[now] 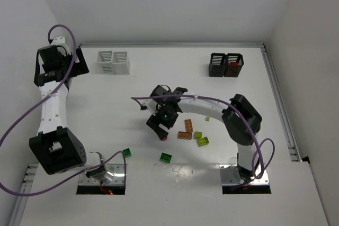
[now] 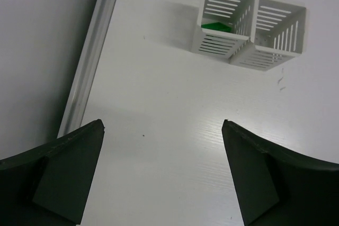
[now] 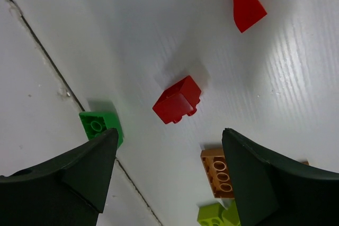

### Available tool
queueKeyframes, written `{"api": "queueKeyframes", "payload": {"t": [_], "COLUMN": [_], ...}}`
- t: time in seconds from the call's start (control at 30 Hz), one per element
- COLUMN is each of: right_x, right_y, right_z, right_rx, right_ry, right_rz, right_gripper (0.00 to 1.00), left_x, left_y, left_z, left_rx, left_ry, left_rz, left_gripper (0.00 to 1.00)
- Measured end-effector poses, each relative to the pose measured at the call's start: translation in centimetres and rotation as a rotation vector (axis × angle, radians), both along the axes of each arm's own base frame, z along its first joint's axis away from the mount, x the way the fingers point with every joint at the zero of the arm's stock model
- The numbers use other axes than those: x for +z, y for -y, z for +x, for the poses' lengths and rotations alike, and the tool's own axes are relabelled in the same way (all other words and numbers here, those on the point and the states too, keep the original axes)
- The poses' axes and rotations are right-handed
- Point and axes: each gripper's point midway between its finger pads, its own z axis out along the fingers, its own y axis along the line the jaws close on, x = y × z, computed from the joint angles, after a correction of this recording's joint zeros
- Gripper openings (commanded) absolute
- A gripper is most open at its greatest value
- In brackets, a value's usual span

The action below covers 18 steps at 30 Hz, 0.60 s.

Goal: Sort the legos into containers by color

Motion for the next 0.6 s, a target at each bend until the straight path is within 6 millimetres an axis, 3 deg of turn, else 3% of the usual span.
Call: {"api": "queueKeyframes", "payload": {"t": [0.3, 0.47, 0.6], "right_x": [-3.1, -4.7, -4.7], "right_y": [-0.2, -0.4, -1.0], "right_z": [-1.8, -2.1, -1.6], "right_rx": [0.015, 0.023, 0.019], "right_ry": [-0.028, -0.046, -0.031], "right_rz": [-0.093, -0.141, -0.135], "right_gripper": [0.80, 0.78, 0.67], "left_x": [0.0, -0.9, -1.9], "left_y": [-1.3, -1.2, -1.1], "left_z": [-0.5, -0.7, -1.0], "left_rx": [0.030, 0.026, 0.024], "left_ry": [0.003, -0.011, -0.030], "left_rz": [-0.004, -0.017, -0.029], "left_gripper": [1.00, 1.00, 1.00]}}
